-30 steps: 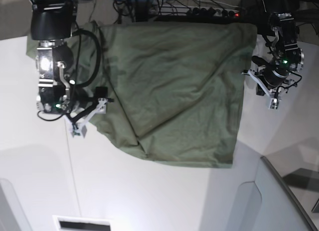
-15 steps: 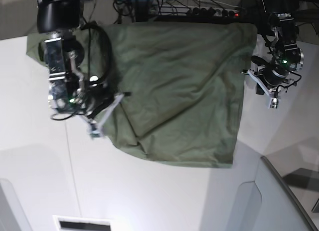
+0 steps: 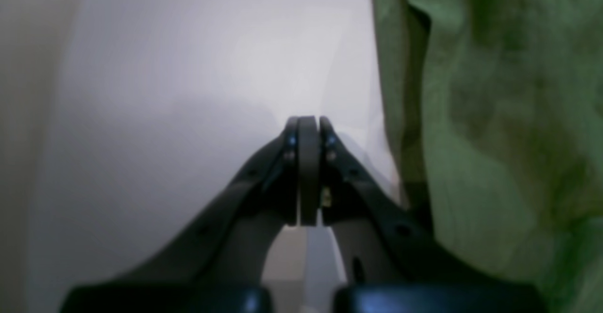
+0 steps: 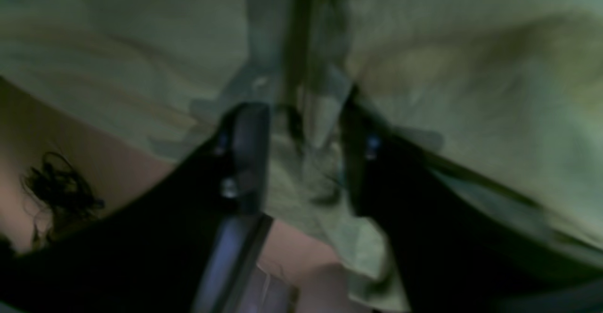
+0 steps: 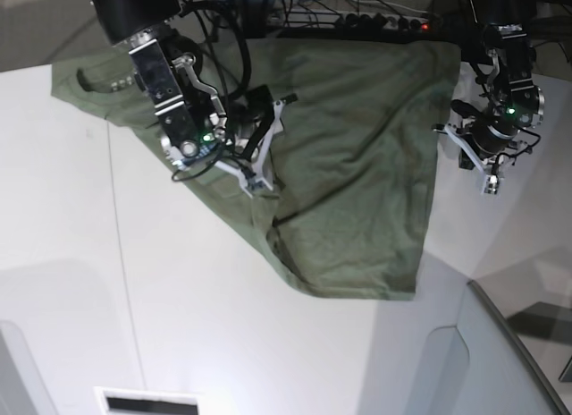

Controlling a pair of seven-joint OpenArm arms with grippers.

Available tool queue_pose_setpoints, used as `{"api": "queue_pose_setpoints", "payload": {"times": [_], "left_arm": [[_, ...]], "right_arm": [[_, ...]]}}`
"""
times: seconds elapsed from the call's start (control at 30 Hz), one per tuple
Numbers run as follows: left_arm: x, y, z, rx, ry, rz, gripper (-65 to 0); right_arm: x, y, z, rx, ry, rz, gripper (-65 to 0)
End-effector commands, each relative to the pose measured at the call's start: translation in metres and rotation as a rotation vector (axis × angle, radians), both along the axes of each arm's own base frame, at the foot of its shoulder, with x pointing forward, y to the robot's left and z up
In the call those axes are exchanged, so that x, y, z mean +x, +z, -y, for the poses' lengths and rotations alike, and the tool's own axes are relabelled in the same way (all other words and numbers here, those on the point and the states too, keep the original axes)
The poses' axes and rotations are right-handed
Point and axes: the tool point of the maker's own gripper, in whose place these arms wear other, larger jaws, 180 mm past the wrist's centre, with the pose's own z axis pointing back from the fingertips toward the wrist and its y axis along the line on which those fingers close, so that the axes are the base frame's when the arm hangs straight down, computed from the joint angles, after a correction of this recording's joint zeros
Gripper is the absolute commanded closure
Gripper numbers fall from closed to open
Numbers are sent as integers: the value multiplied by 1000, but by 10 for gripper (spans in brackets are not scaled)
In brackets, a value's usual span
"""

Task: Layout the t-shirt on the table in an organized manner, then fold the t-shirt properly
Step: 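Regrasp the shirt edge with the right gripper while left holds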

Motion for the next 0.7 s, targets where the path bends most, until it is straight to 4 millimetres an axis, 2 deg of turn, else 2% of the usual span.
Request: {"api": "queue_pose_setpoints", "payload": {"times": [0.0,0.07,0.1,0.2,0.27,0.37,0.43,0.67], "left_arm": [[10,12,-7,16,-1,42,0],[10,12,-7,16,-1,42,0],[10,12,-7,16,-1,42,0],[10,12,-7,17,-1,42,0],[10,12,-7,17,-1,42,0],[10,12,-7,16,-1,42,0],[11,12,-6,14,-1,43,0],[13,13,-6,14,0,48,0]], "right_arm": [[13,16,4,13,-9,58,-329],[23,33,14,17,-24,130,-362],[30,37,29,2,-57,154,-371],[45,32,77,-26,-212,151,-374],[53,22,100,-40,-287,143,-374],[50,0,109,-60,-311,86,-374],[51,-8,110,-64,-315,72,-374],[46,-18,110,-70,-314,43,-369]]}}
